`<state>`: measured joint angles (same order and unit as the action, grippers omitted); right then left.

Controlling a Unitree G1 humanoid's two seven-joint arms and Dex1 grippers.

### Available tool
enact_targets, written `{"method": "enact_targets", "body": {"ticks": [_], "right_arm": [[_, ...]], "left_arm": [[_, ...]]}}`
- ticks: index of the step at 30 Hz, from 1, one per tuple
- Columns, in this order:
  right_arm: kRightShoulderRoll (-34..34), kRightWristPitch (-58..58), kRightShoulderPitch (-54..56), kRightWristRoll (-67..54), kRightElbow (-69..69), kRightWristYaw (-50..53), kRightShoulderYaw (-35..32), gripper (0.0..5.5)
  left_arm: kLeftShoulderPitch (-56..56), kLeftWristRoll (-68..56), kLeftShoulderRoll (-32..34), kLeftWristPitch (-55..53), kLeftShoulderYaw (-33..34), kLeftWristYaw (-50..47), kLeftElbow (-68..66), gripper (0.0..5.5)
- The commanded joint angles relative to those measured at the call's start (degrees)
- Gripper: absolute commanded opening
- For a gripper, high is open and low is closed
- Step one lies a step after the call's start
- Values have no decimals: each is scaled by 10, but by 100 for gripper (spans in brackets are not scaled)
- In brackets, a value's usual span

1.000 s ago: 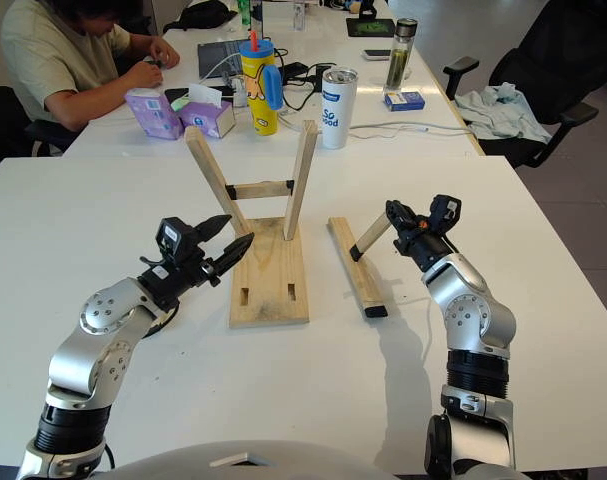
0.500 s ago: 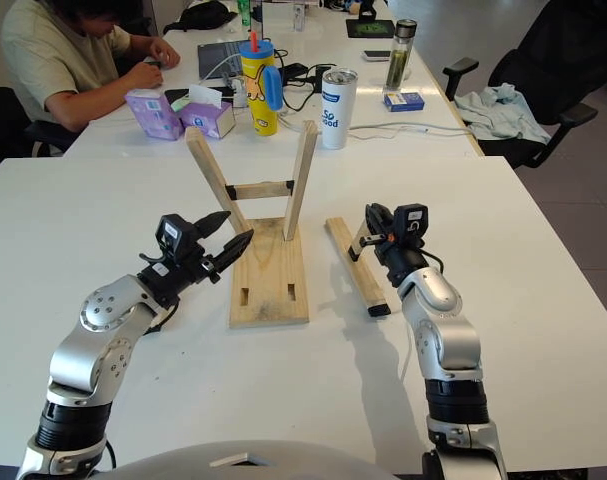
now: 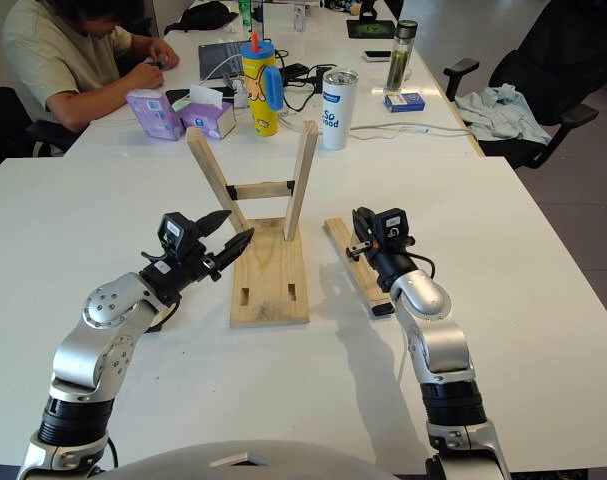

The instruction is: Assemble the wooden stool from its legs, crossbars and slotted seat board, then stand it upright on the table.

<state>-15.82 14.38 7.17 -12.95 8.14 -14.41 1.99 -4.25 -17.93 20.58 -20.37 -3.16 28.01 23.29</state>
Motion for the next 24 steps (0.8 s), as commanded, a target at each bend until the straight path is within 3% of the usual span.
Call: {"method": "enact_targets", "body": {"ticks": [1, 9, 16, 24], "right_arm": [[3, 50, -32, 3, -55, -5, 0, 44], [5, 31, -26, 0, -42, -6, -18, 44], [15, 46, 15, -20, 11, 1, -35, 171], [21, 109, 132, -62, 91, 27, -74, 175]], "left_arm": [[-4, 5, -1, 3, 2, -3, -4, 279], [-4, 5, 0, 6, 4, -4, -6, 279], [-3, 4, 1, 9, 7, -5, -8, 279], [1, 5, -3, 11, 4, -7, -8, 279]]}}
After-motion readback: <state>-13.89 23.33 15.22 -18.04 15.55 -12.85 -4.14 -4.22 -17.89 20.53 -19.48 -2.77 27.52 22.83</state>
